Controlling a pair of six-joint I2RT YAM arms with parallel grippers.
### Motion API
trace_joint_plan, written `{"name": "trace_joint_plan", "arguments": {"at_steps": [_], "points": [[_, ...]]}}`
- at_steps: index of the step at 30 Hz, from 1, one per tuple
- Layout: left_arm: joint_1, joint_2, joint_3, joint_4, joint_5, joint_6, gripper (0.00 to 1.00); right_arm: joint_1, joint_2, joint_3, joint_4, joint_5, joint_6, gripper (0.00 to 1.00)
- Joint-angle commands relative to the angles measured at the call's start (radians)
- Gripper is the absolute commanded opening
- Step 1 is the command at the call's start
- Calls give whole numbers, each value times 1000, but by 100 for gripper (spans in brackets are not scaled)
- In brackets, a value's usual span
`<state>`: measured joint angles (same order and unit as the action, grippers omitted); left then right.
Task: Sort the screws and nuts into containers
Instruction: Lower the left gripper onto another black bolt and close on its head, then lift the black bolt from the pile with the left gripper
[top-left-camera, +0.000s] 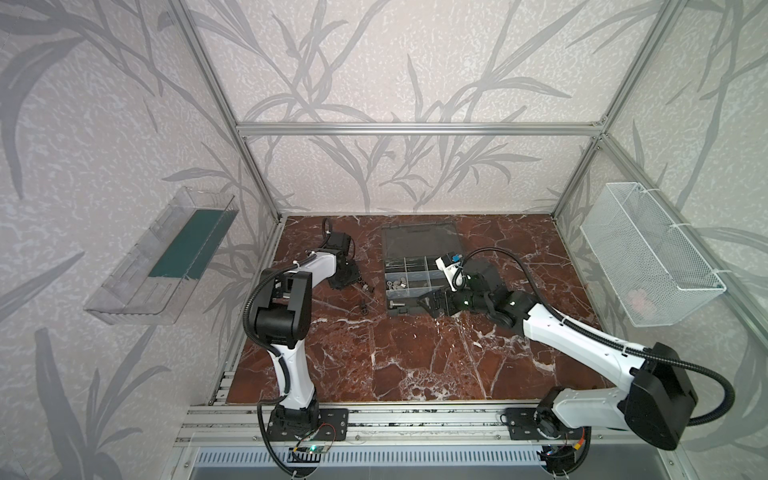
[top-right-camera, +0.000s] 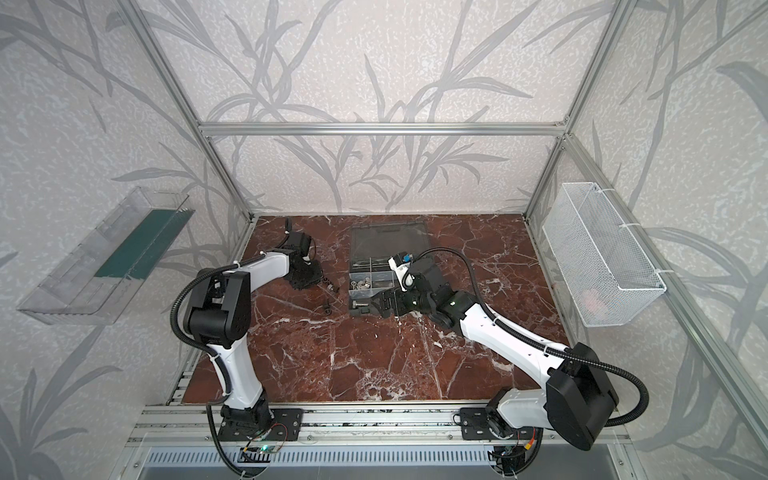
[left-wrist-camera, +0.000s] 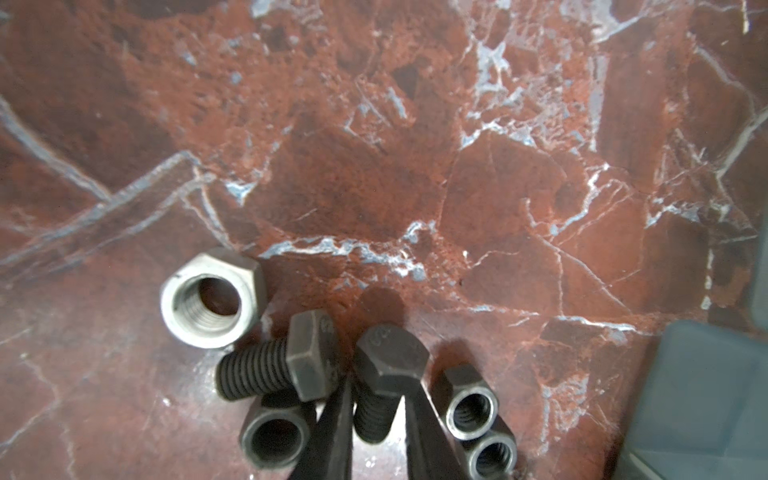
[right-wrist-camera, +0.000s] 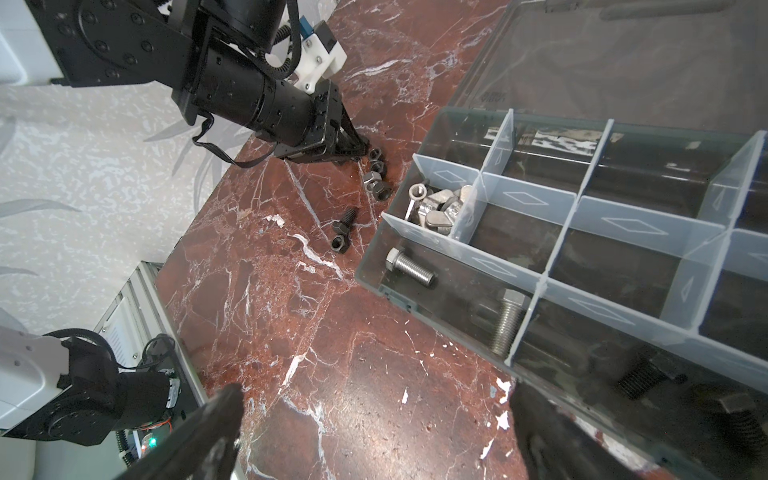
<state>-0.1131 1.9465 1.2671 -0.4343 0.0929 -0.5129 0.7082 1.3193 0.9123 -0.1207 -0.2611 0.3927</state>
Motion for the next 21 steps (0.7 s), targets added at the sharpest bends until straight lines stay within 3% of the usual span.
{"name": "trace_joint_plan", "arguments": {"at_steps": [1, 21], "points": [[-2, 17, -7, -8, -33, 15, 21, 6, -15, -11, 12, 5, 3, 99], [-37, 47, 54, -61, -94, 37, 1, 5, -56, -18, -5, 24, 0, 99]]}}
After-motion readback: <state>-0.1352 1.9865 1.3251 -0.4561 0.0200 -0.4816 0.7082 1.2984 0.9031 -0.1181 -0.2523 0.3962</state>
